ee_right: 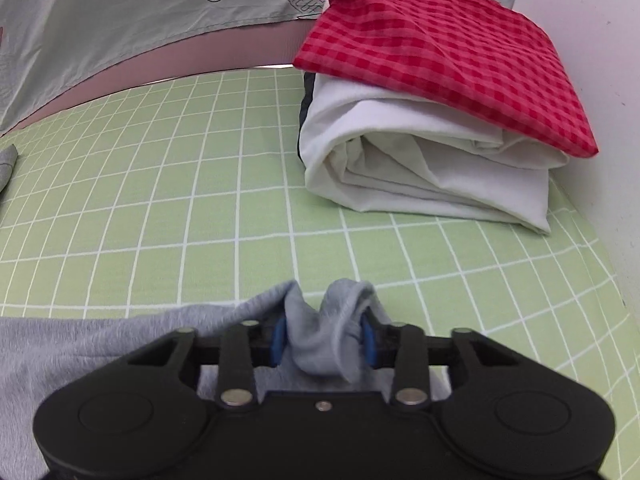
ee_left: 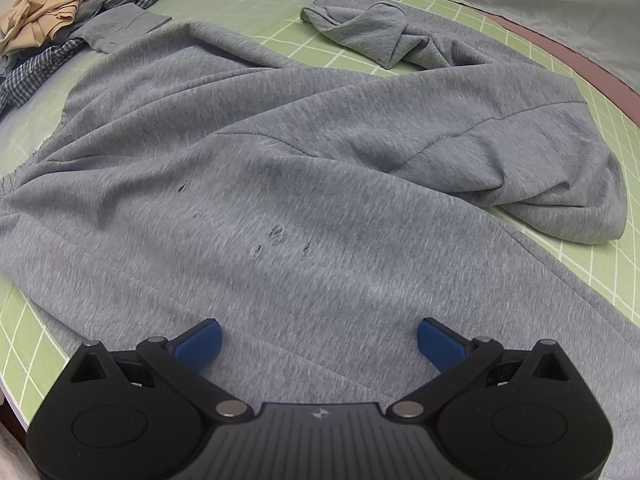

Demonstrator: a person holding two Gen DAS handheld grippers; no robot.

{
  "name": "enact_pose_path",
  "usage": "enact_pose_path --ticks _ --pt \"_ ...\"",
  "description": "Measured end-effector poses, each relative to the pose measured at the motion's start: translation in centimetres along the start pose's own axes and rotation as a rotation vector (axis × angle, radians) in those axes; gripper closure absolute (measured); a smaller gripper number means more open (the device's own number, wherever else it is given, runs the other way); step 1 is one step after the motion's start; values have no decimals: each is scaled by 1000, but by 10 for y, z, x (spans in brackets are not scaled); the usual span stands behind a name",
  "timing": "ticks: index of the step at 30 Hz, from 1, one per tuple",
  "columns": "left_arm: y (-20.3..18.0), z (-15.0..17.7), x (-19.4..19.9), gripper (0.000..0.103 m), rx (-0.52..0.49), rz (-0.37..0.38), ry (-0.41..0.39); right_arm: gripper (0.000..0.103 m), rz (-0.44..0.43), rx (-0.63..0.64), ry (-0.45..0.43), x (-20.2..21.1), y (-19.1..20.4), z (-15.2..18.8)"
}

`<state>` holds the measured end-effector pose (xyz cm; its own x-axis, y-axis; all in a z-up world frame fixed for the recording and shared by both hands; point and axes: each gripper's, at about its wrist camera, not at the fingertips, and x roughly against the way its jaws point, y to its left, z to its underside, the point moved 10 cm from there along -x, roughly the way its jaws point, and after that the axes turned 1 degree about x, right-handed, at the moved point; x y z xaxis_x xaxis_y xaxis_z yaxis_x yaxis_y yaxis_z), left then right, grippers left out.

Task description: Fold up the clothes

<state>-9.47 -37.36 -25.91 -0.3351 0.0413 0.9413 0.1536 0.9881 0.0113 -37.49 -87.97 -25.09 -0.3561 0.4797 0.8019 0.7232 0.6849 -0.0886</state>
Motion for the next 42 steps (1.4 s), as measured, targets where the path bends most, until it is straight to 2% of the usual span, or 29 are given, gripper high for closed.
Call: enact_pose_path --ticks 3,5,9,11,13,17,20,25,29,34,37,42 --pt "0 1 0 0 0 0 -1 76 56 -8 -25 -6 -10 -17" --pt "-1 1 0 0 1 0 -1 66 108 -60 -55 -5 -23 -26" --pt "0 1 0 0 2 0 -5 58 126 -289 -112 12 -57 -23" --pt "0 1 0 0 3 0 -8 58 129 -353 -107 17 -70 -12" --pt "0 2 0 0 4 0 -10 56 161 -330 -85 23 -72 4" --pt "0 1 0 0 3 0 -12 48 227 -356 -42 40 -80 47" --pt "0 2 -1 0 1 1 -11 41 239 -446 -15 50 -82 76" --pt "7 1 5 0 32 21 -19 39 213 -472 -6 57 -67 88" --pt "40 -7 28 0 149 59 -88 42 193 -492 2 63 -56 98" --pt "119 -7 55 0 304 29 -169 42 168 -517 12 70 -41 109" --pt "167 -5 60 1 384 -8 -190 41 158 -520 22 74 -33 114" --pt "233 -13 56 6 501 -17 -189 40 142 -526 39 80 -18 121"
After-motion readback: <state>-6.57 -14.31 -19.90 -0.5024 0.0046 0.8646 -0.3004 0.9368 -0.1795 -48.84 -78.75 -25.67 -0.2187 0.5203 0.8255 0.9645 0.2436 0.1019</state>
